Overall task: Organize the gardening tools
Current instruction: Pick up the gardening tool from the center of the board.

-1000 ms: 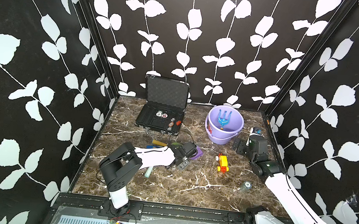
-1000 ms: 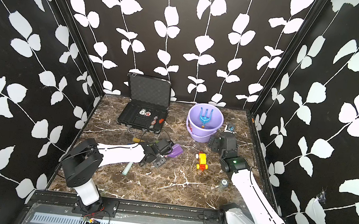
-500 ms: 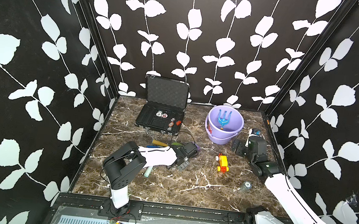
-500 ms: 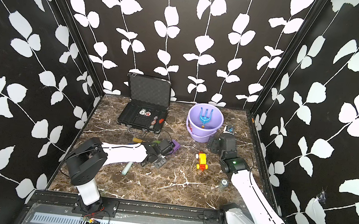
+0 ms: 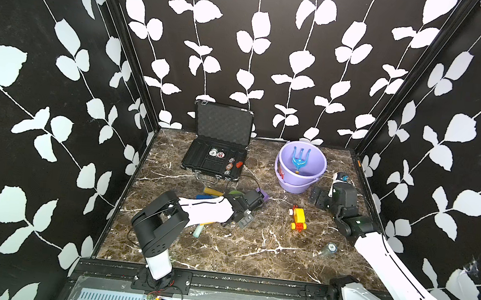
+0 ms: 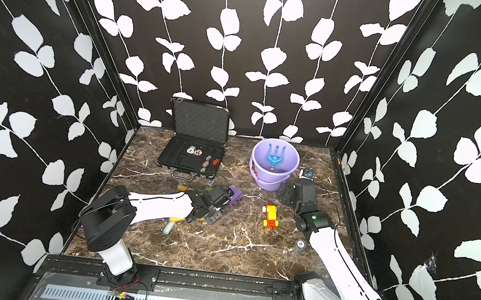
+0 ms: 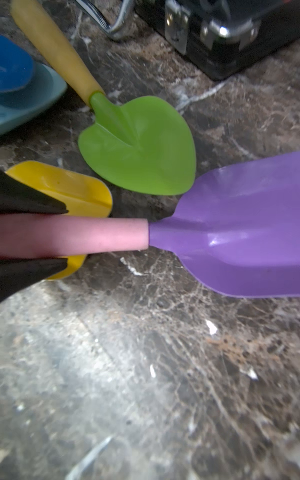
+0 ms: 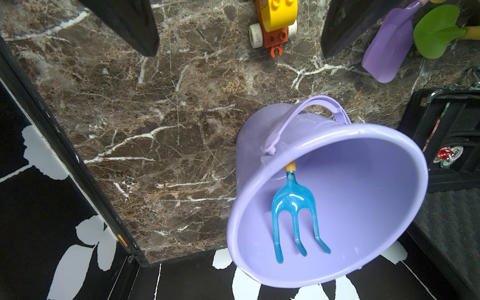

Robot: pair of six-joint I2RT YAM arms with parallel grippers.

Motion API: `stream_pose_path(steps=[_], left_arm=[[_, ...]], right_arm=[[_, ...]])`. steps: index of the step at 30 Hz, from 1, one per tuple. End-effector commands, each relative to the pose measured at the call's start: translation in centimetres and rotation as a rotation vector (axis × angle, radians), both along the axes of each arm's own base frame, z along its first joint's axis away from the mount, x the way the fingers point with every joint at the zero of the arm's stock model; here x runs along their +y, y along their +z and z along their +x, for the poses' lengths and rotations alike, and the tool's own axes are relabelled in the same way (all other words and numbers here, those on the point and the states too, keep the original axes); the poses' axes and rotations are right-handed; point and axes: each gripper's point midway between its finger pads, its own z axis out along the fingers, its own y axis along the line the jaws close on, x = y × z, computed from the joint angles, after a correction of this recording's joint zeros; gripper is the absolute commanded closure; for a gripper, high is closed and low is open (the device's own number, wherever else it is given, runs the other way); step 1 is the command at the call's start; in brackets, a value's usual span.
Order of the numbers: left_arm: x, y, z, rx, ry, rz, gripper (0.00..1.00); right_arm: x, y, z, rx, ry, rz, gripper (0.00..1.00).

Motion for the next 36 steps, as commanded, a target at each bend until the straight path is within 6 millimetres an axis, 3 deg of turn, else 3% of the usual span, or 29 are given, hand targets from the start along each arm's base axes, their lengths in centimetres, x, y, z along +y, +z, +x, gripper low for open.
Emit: stream_pose_path(steps=[1, 9, 17, 23, 30, 36], left_arm=[[-0.1, 2.8, 1.0, -0.094, 0.037, -0.089, 1.0], [0.5, 5.2, 2.1, -0.21, 0.103, -0.156, 1.0], [0.2, 7.9, 2.4, -0.294, 0.132, -0.298, 1.0], [-0.9, 9.7, 2.3, -0.327, 0.092, -0.393, 1.0], [-2.5, 10.7, 1.7, -0.34, 0.002, -0.477, 1.0], [-3.7, 11.2, 1.3, -0.363, -0.069, -0.537, 1.0]], right_arm=[[0.2, 0.8, -0.2, -0.014, 0.009, 0.015, 0.0], [1.3, 1.4, -0.5, -0.029, 0.076, 0.049, 0.0], [4.4, 3.6, -0.4, -0.072, 0.227, 0.143, 0.02], [8.0, 5.4, -0.4, -0.102, 0.368, 0.229, 0.04], [13.5, 7.4, -0.3, -0.122, 0.52, 0.206, 0.04], [17.7, 7.5, 0.6, -0.083, 0.632, 0.286, 0.06]])
